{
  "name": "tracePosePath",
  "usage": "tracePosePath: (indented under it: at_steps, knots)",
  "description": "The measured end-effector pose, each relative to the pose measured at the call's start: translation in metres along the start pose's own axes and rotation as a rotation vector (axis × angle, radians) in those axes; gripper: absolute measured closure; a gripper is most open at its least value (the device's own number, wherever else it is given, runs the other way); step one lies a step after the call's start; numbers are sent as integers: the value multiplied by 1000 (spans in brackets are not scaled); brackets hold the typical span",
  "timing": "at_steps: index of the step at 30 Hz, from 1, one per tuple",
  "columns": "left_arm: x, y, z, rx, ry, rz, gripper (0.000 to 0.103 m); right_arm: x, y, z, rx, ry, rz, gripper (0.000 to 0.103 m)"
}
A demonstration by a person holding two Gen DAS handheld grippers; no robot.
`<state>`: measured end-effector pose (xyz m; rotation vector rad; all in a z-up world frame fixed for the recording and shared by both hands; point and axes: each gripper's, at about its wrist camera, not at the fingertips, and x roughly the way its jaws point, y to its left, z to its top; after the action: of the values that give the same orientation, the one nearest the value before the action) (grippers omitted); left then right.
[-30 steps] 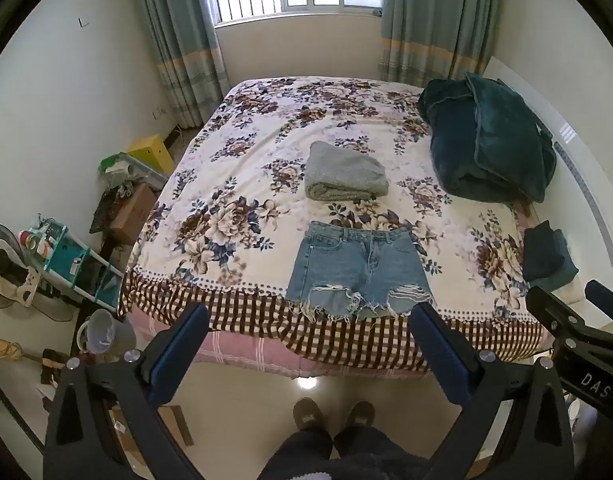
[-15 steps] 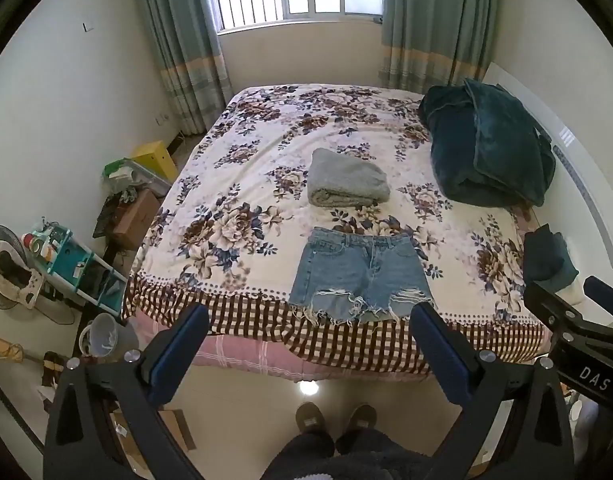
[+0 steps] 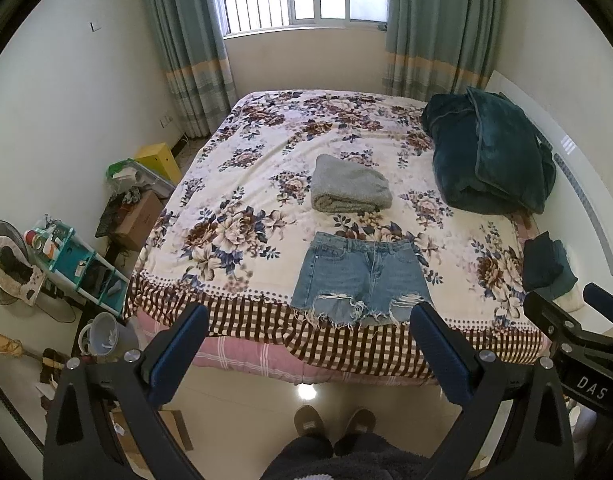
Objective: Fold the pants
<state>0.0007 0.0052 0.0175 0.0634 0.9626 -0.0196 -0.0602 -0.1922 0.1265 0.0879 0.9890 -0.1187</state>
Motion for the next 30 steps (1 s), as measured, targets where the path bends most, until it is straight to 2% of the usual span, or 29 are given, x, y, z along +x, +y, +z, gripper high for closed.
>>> tracePosePath:
  at_steps: [30]
  knots:
    - [-12,5,4,-13,-16,-3,0,-13,0,5,-6,-12,9,0]
